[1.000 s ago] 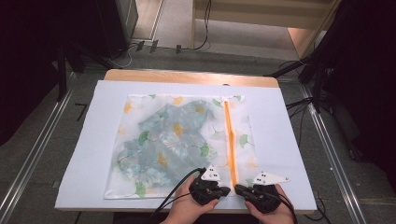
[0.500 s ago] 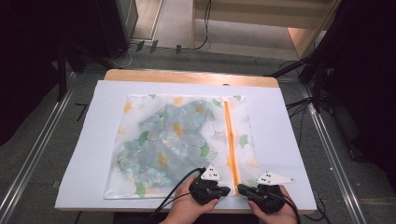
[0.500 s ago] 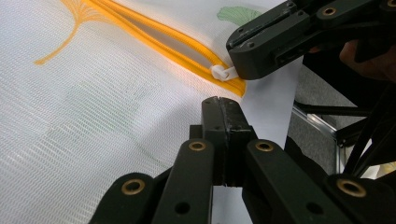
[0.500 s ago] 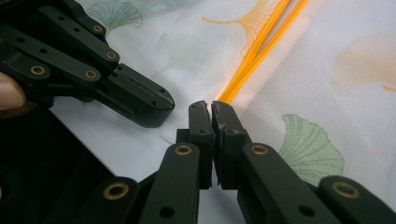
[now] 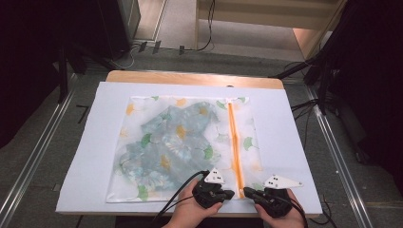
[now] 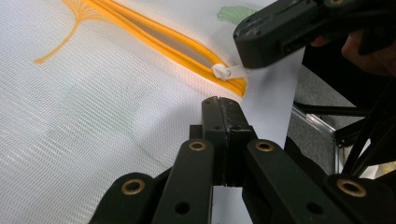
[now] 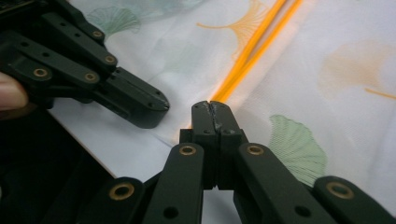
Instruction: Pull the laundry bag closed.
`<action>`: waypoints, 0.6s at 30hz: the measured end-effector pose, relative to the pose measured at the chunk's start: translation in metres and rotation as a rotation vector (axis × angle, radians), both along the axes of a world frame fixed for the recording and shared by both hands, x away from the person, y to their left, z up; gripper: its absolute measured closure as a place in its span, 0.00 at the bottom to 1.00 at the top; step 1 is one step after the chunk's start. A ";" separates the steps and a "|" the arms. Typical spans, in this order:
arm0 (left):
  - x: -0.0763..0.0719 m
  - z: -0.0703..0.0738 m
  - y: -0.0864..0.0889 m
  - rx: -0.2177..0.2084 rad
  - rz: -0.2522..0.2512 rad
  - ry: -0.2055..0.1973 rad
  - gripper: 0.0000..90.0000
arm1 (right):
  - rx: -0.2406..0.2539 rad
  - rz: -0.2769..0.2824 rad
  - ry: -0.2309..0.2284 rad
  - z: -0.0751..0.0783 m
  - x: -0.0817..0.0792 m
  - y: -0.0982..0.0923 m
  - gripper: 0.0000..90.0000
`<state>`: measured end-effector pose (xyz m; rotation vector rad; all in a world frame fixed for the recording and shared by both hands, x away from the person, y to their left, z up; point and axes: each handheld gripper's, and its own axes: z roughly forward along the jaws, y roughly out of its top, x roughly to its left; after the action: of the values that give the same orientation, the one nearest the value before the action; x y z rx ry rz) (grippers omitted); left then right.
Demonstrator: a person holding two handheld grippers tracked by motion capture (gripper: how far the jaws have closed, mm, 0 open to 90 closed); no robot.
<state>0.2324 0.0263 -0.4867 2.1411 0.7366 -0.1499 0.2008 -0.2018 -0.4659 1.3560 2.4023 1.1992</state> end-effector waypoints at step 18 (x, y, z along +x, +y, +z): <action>0.000 0.000 0.000 0.000 -0.001 -0.002 1.00 | 0.032 -0.003 -0.011 -0.003 0.003 -0.004 0.99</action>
<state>0.2323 0.0263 -0.4867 2.1414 0.7344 -0.1489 0.2035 -0.2056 -0.4688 1.3588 2.3827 1.2464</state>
